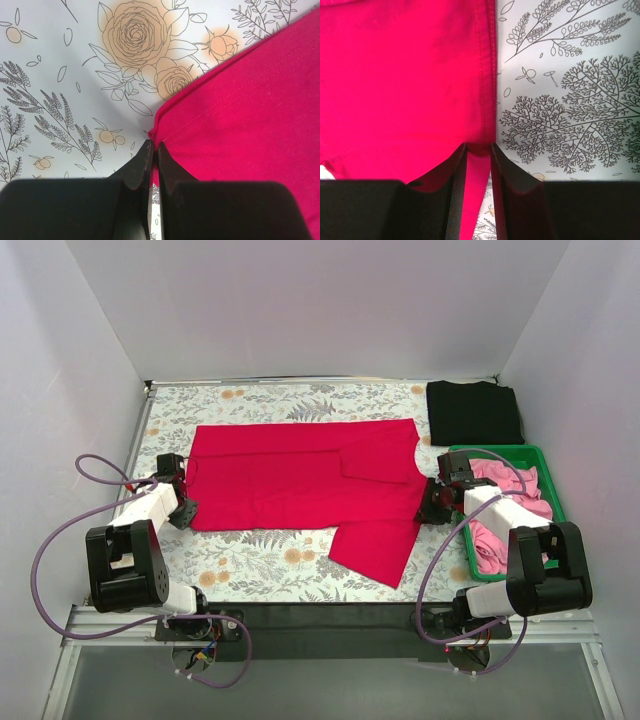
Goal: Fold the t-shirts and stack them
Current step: Fold the tshirt
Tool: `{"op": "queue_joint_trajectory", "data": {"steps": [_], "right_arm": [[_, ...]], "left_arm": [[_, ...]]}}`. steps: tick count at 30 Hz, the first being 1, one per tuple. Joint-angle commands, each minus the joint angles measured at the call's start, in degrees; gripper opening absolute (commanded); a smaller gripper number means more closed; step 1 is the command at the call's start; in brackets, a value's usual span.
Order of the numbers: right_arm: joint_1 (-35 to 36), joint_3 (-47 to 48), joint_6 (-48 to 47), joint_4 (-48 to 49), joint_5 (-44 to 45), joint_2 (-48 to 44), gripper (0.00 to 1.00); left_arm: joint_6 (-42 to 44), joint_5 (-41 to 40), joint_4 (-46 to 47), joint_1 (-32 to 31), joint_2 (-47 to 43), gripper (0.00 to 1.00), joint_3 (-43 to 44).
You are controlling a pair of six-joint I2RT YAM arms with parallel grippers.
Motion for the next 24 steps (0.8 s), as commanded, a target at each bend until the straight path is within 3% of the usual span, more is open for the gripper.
{"op": "queue_joint_trajectory", "data": {"steps": [1,11,13,14,16,24], "right_arm": [[-0.3,-1.3,0.6,2.1,1.5,0.5,0.28],[-0.3,-3.4,-1.2,1.2,2.7,1.5,0.27],[-0.3,-3.2,-2.2,0.9,2.7,2.0,0.22],[-0.3,-2.7,-2.5,0.4,2.7,2.4,0.12],[-0.2,-2.1,-3.4,-0.8,2.7,1.9,0.01],[-1.8,5.0,-9.9,-10.8,4.2,1.2,0.01]], "left_arm": [[0.5,-1.3,-0.9,0.0,-2.3,0.0,-0.1],[0.8,-2.5,-1.5,0.0,-2.3,0.0,0.5],[0.8,-2.4,-1.7,0.1,-2.3,0.0,0.7],[0.8,-2.5,-1.9,0.1,-2.3,0.0,0.7],[0.9,-2.9,-2.9,0.0,-2.3,0.0,1.2],[1.8,-5.5,-8.1,0.0,-5.1,0.0,4.6]]}}
